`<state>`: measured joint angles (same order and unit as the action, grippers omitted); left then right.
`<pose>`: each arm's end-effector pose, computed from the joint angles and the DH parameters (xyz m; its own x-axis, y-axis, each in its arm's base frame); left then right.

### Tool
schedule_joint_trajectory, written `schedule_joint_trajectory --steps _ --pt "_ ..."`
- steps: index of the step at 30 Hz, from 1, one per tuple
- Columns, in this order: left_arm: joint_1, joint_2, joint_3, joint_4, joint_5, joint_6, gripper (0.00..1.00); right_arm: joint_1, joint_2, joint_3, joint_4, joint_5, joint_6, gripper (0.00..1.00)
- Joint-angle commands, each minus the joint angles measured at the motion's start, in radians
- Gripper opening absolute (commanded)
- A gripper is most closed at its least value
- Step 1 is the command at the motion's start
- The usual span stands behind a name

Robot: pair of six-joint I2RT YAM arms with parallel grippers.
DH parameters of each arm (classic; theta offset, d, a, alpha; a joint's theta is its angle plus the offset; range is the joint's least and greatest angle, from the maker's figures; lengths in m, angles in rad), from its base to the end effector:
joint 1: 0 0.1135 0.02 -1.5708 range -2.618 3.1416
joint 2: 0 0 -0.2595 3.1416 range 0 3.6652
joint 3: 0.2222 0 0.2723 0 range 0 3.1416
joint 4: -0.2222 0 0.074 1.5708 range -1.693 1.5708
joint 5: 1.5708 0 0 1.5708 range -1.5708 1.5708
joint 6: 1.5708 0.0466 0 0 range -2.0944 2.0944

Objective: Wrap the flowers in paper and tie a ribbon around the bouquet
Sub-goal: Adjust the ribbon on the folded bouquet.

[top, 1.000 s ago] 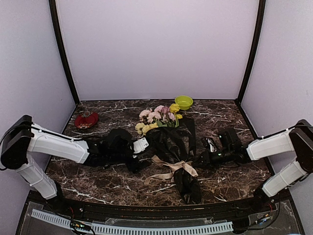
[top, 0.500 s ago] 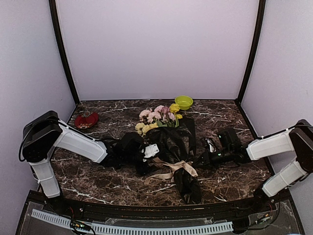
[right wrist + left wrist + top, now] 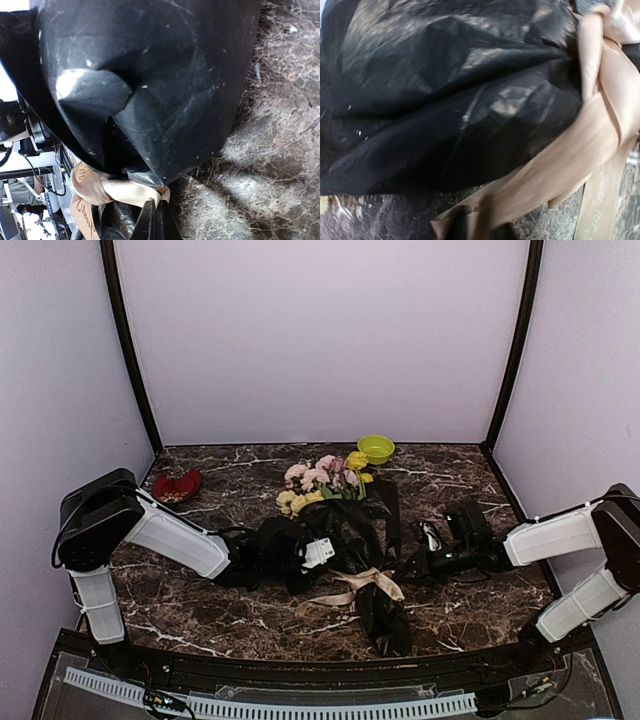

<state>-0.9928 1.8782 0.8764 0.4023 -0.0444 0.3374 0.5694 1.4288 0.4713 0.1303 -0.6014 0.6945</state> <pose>0.2157 -0.3270 0.1014 -0.0205 0.6368 -0.7708 0.8727 0.3875 0.2969 0.2059 0.1631 0.1050 -0.9673 0.0074 -0.2536 -0.1927 0.6289 0.7532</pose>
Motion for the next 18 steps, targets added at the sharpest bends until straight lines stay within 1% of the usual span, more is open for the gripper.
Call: schedule_joint_trajectory --steps 1,6,12,18 --pt "-0.004 -0.023 0.001 0.003 -0.032 0.007 0.0 0.009 -0.037 0.018 -0.018 0.044 -0.021 0.0" --pt "-0.004 -0.064 -0.051 0.031 -0.031 -0.018 0.0 0.007 -0.064 0.015 -0.059 0.083 -0.041 0.0" --pt "-0.004 -0.098 -0.101 0.048 -0.091 -0.06 0.0 0.001 -0.099 -0.004 -0.11 0.134 -0.058 0.0" --pt "-0.004 -0.101 -0.122 0.028 -0.107 -0.095 0.0 -0.015 -0.141 -0.028 -0.155 0.17 -0.068 0.0"
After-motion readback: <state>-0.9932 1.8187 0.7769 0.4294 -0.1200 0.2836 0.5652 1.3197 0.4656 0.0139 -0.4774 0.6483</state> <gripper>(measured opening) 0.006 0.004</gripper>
